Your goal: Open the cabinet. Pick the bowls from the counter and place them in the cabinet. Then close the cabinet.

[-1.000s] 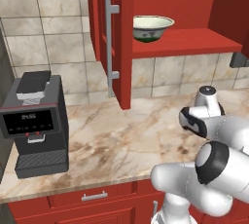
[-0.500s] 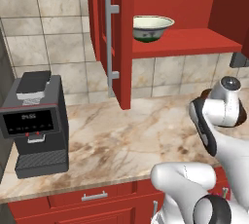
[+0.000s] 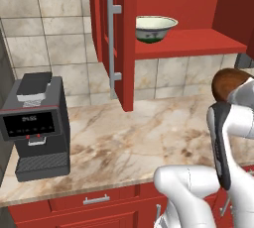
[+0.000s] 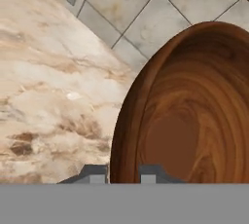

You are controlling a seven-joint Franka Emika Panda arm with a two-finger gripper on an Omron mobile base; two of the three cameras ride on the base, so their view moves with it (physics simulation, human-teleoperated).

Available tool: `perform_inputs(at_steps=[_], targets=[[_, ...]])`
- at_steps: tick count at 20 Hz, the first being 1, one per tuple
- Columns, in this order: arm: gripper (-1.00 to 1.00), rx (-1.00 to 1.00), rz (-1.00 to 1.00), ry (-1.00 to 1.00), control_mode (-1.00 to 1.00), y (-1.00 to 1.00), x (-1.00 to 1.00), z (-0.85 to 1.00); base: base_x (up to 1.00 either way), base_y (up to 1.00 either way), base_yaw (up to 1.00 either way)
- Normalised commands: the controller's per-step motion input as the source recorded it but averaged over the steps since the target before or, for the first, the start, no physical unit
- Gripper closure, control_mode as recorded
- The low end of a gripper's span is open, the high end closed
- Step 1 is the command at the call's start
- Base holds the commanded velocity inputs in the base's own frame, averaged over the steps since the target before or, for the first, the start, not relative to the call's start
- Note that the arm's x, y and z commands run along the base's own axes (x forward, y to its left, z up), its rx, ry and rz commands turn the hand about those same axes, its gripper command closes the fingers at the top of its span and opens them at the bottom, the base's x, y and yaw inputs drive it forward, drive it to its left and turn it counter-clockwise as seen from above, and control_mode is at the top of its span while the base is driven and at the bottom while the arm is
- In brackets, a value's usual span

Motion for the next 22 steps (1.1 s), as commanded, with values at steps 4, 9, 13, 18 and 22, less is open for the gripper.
perform_inputs(at_steps=[4,9,13,18,22], targets=[[1.0,-0.38,0.32,0.0,-1.0,0.29,-0.84,0.77,0.0,0.0,0.0],[1.0,-0.44,0.31,0.0,-1.0,0.18,-0.9,0.72,0.0,0.0,0.0],[1.0,-0.39,0.25,0.05,-1.0,0.06,-0.8,0.66,0.0,0.0,0.0],[1.0,-0.07,0.02,0.04,-1.0,0.02,-0.08,0.17,0.0,0.0,0.0],[1.0,0.0,0.01,0.0,-1.0,0.0,0.0,0.38,0.0,0.0,0.0]])
